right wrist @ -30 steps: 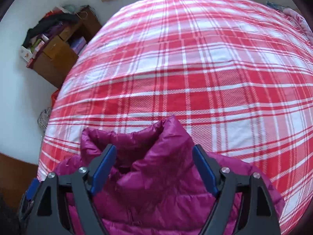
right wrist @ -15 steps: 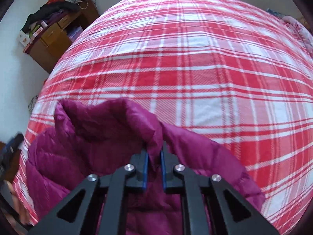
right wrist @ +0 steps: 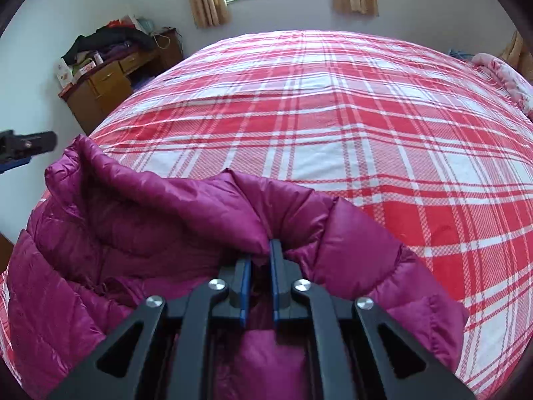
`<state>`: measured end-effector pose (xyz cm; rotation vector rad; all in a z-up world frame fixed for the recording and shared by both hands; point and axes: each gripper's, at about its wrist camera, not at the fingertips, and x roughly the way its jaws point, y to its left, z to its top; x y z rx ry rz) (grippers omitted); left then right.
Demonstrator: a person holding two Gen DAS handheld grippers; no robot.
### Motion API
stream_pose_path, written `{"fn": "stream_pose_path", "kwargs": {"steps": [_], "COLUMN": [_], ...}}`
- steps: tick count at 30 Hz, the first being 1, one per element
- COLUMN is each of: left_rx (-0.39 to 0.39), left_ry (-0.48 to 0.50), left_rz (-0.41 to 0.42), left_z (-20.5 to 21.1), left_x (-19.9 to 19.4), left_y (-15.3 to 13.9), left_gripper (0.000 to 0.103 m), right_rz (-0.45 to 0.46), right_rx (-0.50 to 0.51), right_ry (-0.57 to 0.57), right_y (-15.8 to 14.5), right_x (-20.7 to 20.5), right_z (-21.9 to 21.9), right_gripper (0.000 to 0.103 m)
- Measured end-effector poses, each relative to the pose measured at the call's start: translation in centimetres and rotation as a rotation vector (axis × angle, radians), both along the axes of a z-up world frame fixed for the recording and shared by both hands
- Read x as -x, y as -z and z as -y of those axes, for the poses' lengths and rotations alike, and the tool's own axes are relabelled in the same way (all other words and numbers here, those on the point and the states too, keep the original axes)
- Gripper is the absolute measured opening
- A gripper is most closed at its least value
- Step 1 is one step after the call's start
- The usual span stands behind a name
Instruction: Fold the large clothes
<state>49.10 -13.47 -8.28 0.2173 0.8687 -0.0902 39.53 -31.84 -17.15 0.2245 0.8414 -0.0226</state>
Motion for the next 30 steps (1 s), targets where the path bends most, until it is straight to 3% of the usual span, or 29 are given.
{"fn": "stream_pose_path", "kwargs": {"steps": [3, 4, 5, 7, 8, 11, 14, 17, 19, 22, 27, 30], "left_rx": [-0.054, -0.065, -0.071, -0.083, -0.062, 0.034, 0.087, 0.082, 0.05, 0.093, 0.085, 0.115], "left_ry": [-0.064, -0.084, -0.101, -0.158, -0.187, -0.269, -0.308, -0.334, -0.334, -0.334, -0.333, -0.327], "left_rz": [-0.024, -0.027, -0.025, -0.024, -0.031, -0.084, -0.078, 0.014, 0.05, 0.04, 0.049, 0.045], "left_z": [-0.3, -0.7, -1.4, -3.0, -4.0, -6.9, -7.7, -7.3, -6.8, -7.4, -7.3, -7.7], "left_x": [-0.4, -0.2, 0.4, 1.6, 2.1, 3.0, 3.8, 4.8, 5.3, 4.9, 5.0, 4.9], "left_y": [1.7, 2.0, 2.4, 2.9, 3.2, 4.9, 6.6, 7.9, 8.0, 7.9, 7.9, 7.9], "left_gripper": [0.083, 0.078, 0.063, 0.049, 0.048, 0.048, 0.048, 0.049, 0.05, 0.05, 0.05, 0.05], "right_rz": [0.008, 0.009, 0.011, 0.012, 0.013, 0.014, 0.012, 0.007, -0.013, 0.03, 0.19, 0.121], "right_rx": [-0.047, -0.057, -0.062, -0.064, -0.066, -0.066, -0.057, -0.027, -0.002, 0.038, 0.044, 0.061], "right_ry": [0.0, 0.0, 0.0, 0.0, 0.0, 0.0, -0.001, -0.001, -0.013, 0.009, 0.066, 0.037], "right_y": [0.2, 0.2, 0.2, 0.3, 0.3, 0.3, 0.3, 0.1, -0.3, -2.5, -7.7, -7.8], "right_x": [0.1, 0.1, 0.1, 0.1, 0.1, 0.2, 0.2, 0.1, 0.3, 2.4, 3.3, -0.4], "right_z": [0.6, 0.8, 0.8, 0.8, 0.7, 0.8, 0.8, 0.4, 0.0, 0.2, -0.5, -2.8], "right_gripper": [0.009, 0.009, 0.009, 0.009, 0.009, 0.009, 0.009, 0.011, 0.017, 0.029, 0.034, 0.031]}}
